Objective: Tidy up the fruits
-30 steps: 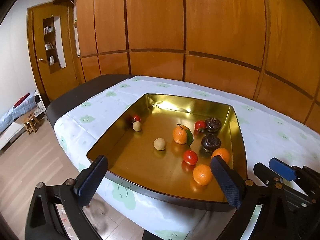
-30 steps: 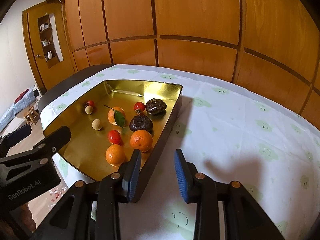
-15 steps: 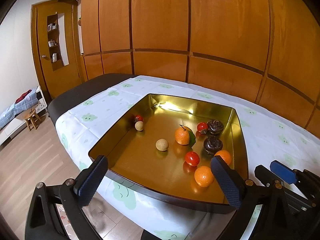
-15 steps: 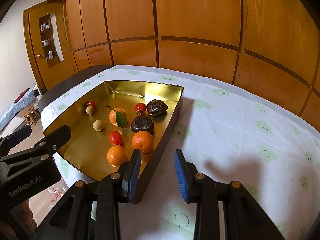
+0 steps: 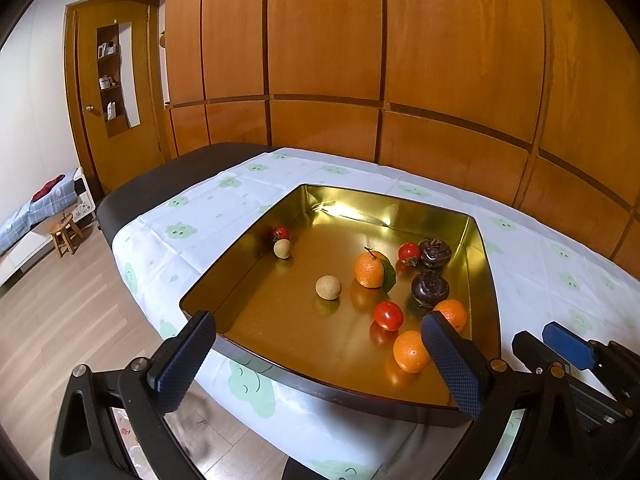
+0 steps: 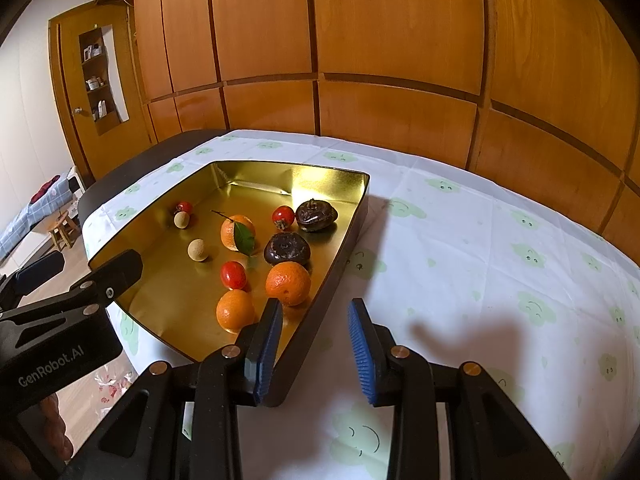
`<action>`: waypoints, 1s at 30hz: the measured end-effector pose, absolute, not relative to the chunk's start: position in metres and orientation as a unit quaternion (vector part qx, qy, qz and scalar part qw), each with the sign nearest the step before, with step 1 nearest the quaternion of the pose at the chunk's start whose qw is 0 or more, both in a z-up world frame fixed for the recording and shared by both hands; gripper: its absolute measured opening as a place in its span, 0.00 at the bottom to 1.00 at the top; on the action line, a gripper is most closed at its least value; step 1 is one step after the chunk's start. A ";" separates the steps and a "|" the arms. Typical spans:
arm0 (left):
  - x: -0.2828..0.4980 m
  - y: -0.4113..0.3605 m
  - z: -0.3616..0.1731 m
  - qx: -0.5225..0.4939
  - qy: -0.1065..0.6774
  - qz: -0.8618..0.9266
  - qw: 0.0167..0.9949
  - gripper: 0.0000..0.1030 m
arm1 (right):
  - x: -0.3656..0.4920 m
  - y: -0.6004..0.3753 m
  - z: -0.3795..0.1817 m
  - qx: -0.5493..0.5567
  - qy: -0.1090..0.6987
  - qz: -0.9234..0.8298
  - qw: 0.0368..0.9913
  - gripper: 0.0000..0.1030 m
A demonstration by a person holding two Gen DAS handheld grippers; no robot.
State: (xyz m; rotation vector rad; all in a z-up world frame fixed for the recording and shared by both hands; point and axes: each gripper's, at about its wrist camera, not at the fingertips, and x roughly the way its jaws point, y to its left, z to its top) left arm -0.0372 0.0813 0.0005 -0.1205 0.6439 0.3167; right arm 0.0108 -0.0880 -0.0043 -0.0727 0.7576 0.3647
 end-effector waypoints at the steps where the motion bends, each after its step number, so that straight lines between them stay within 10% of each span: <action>1: -0.037 0.082 0.001 -0.059 0.315 0.155 0.935 1.00 | 0.011 -0.088 -0.004 -0.035 0.368 0.177 0.912 0.33; 30: -0.039 0.084 -0.001 -0.056 0.322 0.156 0.932 1.00 | 0.016 -0.099 -0.007 -0.027 0.373 0.177 0.910 0.33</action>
